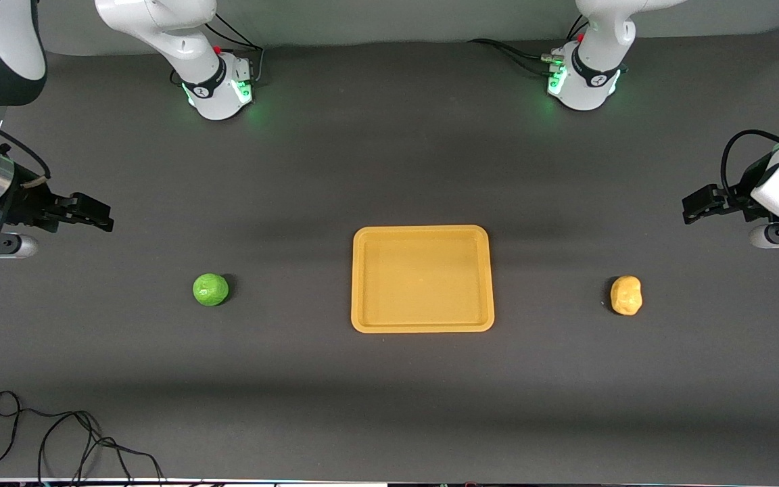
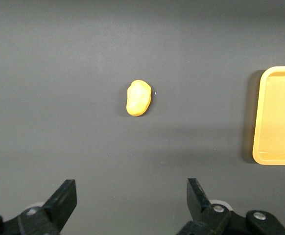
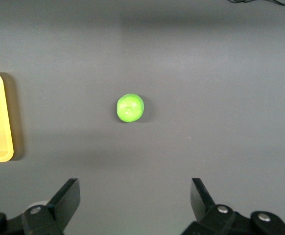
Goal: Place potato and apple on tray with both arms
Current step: 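Reach the left gripper to the potato while the right gripper reaches the apple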
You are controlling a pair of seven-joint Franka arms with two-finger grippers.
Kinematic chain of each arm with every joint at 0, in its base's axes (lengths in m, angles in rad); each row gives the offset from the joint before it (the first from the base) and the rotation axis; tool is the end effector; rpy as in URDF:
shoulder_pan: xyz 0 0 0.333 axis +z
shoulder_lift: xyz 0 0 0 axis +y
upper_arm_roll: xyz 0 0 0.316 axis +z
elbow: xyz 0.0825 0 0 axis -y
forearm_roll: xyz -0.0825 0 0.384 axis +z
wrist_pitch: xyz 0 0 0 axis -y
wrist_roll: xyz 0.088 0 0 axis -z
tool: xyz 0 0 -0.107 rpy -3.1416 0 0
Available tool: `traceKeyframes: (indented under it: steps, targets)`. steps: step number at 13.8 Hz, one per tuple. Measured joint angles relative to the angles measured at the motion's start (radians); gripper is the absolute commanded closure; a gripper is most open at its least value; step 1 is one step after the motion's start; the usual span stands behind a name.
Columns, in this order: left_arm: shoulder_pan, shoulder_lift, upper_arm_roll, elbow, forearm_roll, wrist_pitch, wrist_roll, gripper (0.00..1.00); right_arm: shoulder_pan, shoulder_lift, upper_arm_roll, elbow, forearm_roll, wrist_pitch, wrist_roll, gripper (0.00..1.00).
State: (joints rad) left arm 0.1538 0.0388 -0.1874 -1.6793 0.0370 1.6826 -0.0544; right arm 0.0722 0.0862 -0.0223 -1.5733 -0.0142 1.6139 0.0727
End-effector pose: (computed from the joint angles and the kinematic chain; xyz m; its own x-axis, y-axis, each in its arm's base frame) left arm 0.5705 -0.0139 0.5612 0.9993 0.0166 -0.0332 0.0155 -0.9994 -0.0312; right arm 0.5815 0.0281 0.5780 0.9988 -0.0222 -0.0443 -0.0214 -0.9996 0.0193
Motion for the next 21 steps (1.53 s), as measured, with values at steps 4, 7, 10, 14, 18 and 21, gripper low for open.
traceKeyframes:
  steps: [4, 7, 10, 14, 18, 21]
  targets:
    - [0.0, 0.0, 0.0, 0.0, 0.0, 0.0, 0.0, 0.0, -0.002, 0.0, -0.001, 0.0, 0.0, 0.0, 0.0, 0.0]
    - [0.0, 0.0, 0.0, 0.0, 0.0, 0.0, 0.004, 0.0, -0.002, 0.0, -0.002, 0.001, 0.0, 0.0, 0.0, 0.0]
    - [0.0, 0.012, 0.0, -0.004, 0.0, 0.009, 0.02, 0.0, -0.002, 0.006, -0.002, 0.001, 0.0, 0.0, 0.0, 0.0]
    - [0.001, 0.102, 0.004, -0.028, 0.001, 0.136, 0.057, 0.0, -0.003, 0.033, -0.004, 0.0, 0.0, 0.008, 0.0, 0.0]
    - [0.006, 0.24, 0.01, -0.067, 0.028, 0.28, 0.094, 0.0, -0.003, 0.095, -0.004, -0.015, -0.001, 0.08, -0.001, 0.0]
    - [0.004, 0.346, 0.008, -0.098, 0.061, 0.377, 0.098, 0.0, -0.002, 0.128, -0.004, -0.016, -0.002, 0.086, -0.002, 0.0]
